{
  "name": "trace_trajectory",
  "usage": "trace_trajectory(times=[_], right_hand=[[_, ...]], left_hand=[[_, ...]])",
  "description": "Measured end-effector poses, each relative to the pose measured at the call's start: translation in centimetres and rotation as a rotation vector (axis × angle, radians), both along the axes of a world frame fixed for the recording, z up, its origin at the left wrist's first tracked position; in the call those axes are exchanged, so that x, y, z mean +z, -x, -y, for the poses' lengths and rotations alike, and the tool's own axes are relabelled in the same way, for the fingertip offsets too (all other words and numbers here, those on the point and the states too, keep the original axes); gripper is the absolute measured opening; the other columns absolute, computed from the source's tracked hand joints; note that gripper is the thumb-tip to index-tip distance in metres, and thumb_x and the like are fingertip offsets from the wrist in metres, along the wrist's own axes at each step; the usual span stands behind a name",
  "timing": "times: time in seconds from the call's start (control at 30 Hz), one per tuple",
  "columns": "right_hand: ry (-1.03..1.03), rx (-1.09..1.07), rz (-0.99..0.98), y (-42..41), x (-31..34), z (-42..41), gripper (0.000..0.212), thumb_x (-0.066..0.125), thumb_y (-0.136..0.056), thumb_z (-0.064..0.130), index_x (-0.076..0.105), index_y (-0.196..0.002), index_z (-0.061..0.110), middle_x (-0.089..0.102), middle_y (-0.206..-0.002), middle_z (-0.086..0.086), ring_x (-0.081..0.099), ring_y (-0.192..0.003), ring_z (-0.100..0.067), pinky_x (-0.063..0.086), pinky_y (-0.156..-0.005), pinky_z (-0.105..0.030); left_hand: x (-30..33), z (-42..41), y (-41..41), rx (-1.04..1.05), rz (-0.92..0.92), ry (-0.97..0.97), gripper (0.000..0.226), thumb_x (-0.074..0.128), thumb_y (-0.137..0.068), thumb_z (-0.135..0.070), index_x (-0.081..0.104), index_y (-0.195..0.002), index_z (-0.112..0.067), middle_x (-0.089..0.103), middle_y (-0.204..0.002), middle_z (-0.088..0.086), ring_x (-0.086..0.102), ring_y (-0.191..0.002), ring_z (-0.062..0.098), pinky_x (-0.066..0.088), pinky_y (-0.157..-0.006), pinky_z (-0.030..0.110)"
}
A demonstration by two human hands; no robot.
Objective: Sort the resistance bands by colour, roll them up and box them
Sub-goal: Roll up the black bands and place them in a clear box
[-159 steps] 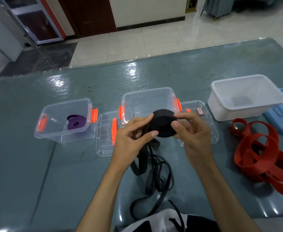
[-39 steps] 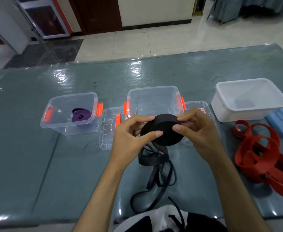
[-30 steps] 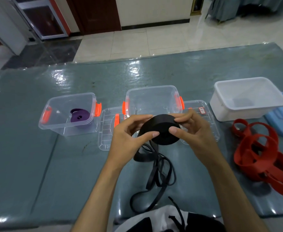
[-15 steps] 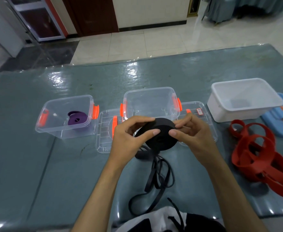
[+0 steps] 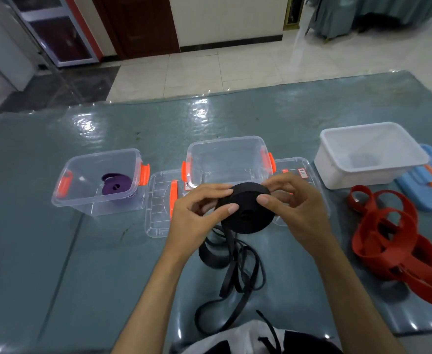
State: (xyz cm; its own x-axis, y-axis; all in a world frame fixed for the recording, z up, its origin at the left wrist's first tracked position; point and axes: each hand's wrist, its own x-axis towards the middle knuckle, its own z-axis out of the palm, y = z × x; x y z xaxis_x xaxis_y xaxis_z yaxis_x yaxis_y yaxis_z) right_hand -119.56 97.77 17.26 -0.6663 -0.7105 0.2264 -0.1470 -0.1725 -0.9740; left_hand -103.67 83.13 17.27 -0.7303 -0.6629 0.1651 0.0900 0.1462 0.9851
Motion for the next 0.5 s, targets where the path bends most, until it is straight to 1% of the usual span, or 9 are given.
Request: trace_trajectory(times=[0.03, 0.1, 0.17, 0.2, 0.27, 0.33, 0.4, 0.43, 0.5], right_hand=[[0.017, -0.017, -0.001, 0.0, -0.1, 0.0, 0.024, 0.081, -0.083, 0.015, 0.075, -0.101, 0.029, 0.073, -0.093, 0.004, 0.071, -0.089, -0.019, 0.057, -0.078, -0.027], [0.018, 0.014, 0.018, -0.2, -0.2, -0.2, 0.023, 0.080, -0.086, 0.017, 0.076, -0.103, 0.032, 0.074, -0.097, 0.003, 0.072, -0.094, -0.019, 0.057, -0.082, -0.029], [-0.029, 0.076, 0.074, -0.3, 0.0, -0.3, 0.017, 0.081, -0.082, 0.019, 0.074, -0.096, 0.022, 0.076, -0.101, 0.004, 0.075, -0.096, -0.019, 0.057, -0.083, -0.027], [-0.064, 0.092, 0.098, -0.2, 0.1, -0.4, 0.020, 0.083, -0.077, 0.019, 0.070, -0.092, 0.017, 0.076, -0.102, 0.004, 0.076, -0.095, -0.019, 0.058, -0.081, -0.027], [-0.116, 0.099, 0.074, 0.1, 0.1, -0.5, 0.027, 0.087, -0.071, 0.020, 0.063, -0.084, 0.015, 0.077, -0.101, -0.001, 0.077, -0.093, -0.024, 0.061, -0.079, -0.033], [-0.100, 0.073, 0.036, 0.1, 0.0, -0.5, 0.028, 0.089, -0.070, 0.022, 0.065, -0.083, 0.020, 0.074, -0.094, -0.005, 0.076, -0.089, -0.028, 0.062, -0.078, -0.042], [-0.027, 0.029, 0.057, -0.3, -0.2, -0.4, 0.025, 0.089, -0.073, 0.019, 0.071, -0.090, 0.024, 0.072, -0.089, -0.003, 0.074, -0.084, -0.027, 0.060, -0.077, -0.039], [0.004, 0.020, 0.071, -0.3, -0.3, -0.4, 0.025, 0.089, -0.076, 0.016, 0.073, -0.094, 0.024, 0.072, -0.088, -0.002, 0.073, -0.084, -0.026, 0.058, -0.078, -0.036], [0.013, 0.066, 0.095, -0.3, -0.5, -0.6, 0.023, 0.085, -0.080, 0.011, 0.073, -0.097, 0.023, 0.070, -0.091, -0.001, 0.072, -0.089, -0.028, 0.055, -0.081, -0.033]], left_hand=[[0.1, 0.2, -0.2, -0.028, 0.010, -0.008, 0.031, 0.084, -0.078, -0.011, 0.079, -0.108, -0.014, 0.077, -0.114, 0.004, 0.073, -0.112, 0.022, 0.056, -0.099, 0.033], [0.4, 0.7, -0.4, -0.070, 0.028, -0.015, 0.034, 0.083, -0.078, -0.013, 0.079, -0.112, -0.017, 0.078, -0.113, 0.004, 0.073, -0.110, 0.021, 0.055, -0.097, 0.029], [0.6, 0.9, -0.3, -0.048, 0.039, -0.020, 0.032, 0.085, -0.076, -0.013, 0.080, -0.108, -0.018, 0.080, -0.109, 0.002, 0.075, -0.106, 0.019, 0.056, -0.095, 0.028], [0.8, 0.8, -0.1, -0.021, 0.044, -0.024, 0.031, 0.087, -0.074, -0.012, 0.080, -0.104, -0.018, 0.080, -0.105, 0.001, 0.076, -0.104, 0.019, 0.058, -0.094, 0.029], [0.7, 0.4, 0.0, 0.019, 0.041, -0.019, 0.027, 0.089, -0.073, -0.004, 0.079, -0.097, -0.013, 0.080, -0.101, 0.002, 0.076, -0.100, 0.019, 0.059, -0.092, 0.029], [0.5, 0.5, -0.2, -0.008, 0.025, -0.017, 0.023, 0.086, -0.077, 0.001, 0.078, -0.096, -0.009, 0.080, -0.105, 0.002, 0.075, -0.105, 0.019, 0.058, -0.094, 0.030], [0.3, 1.0, -0.8, -0.090, 0.023, -0.006, 0.027, 0.083, -0.079, -0.004, 0.079, -0.105, -0.012, 0.078, -0.116, 0.004, 0.072, -0.115, 0.023, 0.056, -0.100, 0.032], [0.4, 1.3, -1.0, -0.122, 0.039, -0.020, 0.032, 0.083, -0.079, -0.007, 0.080, -0.109, -0.016, 0.077, -0.118, 0.004, 0.072, -0.116, 0.023, 0.055, -0.100, 0.029], [0.6, 1.6, -1.2, -0.135, 0.068, -0.075, 0.037, 0.085, -0.076, -0.010, 0.081, -0.110, -0.023, 0.079, -0.114, 0.003, 0.074, -0.112, 0.020, 0.055, -0.096, 0.024]])
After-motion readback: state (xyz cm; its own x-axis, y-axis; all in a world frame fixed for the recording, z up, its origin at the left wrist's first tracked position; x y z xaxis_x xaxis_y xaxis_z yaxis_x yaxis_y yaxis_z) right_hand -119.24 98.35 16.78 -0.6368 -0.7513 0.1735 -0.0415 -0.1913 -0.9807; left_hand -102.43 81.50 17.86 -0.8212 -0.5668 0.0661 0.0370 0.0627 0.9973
